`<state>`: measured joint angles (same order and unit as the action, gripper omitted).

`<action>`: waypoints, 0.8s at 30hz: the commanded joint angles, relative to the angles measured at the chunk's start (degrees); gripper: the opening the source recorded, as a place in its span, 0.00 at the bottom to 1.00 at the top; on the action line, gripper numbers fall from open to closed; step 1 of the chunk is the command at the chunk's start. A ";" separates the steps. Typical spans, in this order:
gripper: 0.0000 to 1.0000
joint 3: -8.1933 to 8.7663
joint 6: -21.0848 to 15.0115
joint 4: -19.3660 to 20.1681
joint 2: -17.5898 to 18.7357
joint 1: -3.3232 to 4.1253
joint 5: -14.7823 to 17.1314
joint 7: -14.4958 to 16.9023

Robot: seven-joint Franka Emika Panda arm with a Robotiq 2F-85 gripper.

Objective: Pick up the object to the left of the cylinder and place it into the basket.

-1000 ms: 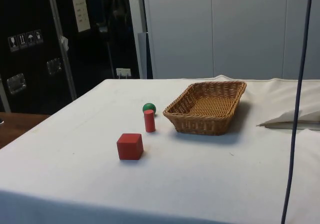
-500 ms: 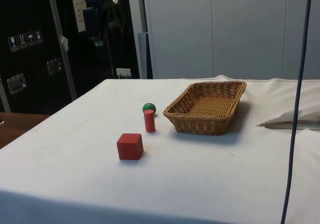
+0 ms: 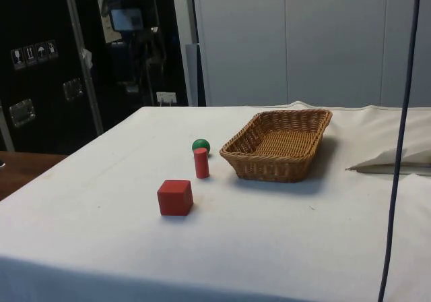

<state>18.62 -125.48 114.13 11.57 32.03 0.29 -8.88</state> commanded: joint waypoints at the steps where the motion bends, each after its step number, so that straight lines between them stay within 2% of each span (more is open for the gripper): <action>1: 1.00 -0.11 -1.60 0.74 0.11 0.23 -0.23 -0.40; 2: 1.00 -0.23 -2.23 1.15 0.23 0.23 -0.23 -0.34; 3: 1.00 -0.23 -1.15 0.80 0.11 0.00 0.00 0.00; 5: 1.00 -0.63 -3.95 2.18 0.46 0.23 -0.17 -0.06; 11: 1.00 -1.32 -7.39 4.13 1.20 0.11 0.23 0.92; 12: 1.00 -1.15 -6.13 3.67 0.97 0.06 0.00 0.63; 19: 1.00 -2.06 -11.29 5.96 2.41 0.06 0.52 1.72; 20: 1.00 -1.78 -10.03 5.50 2.23 0.06 0.00 1.32; 22: 1.00 -2.35 -12.89 6.70 2.98 0.06 0.52 1.95; 24: 1.00 -2.58 -13.64 7.05 3.38 0.00 0.57 1.95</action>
<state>16.33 -138.31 120.89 14.84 32.09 0.29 -7.33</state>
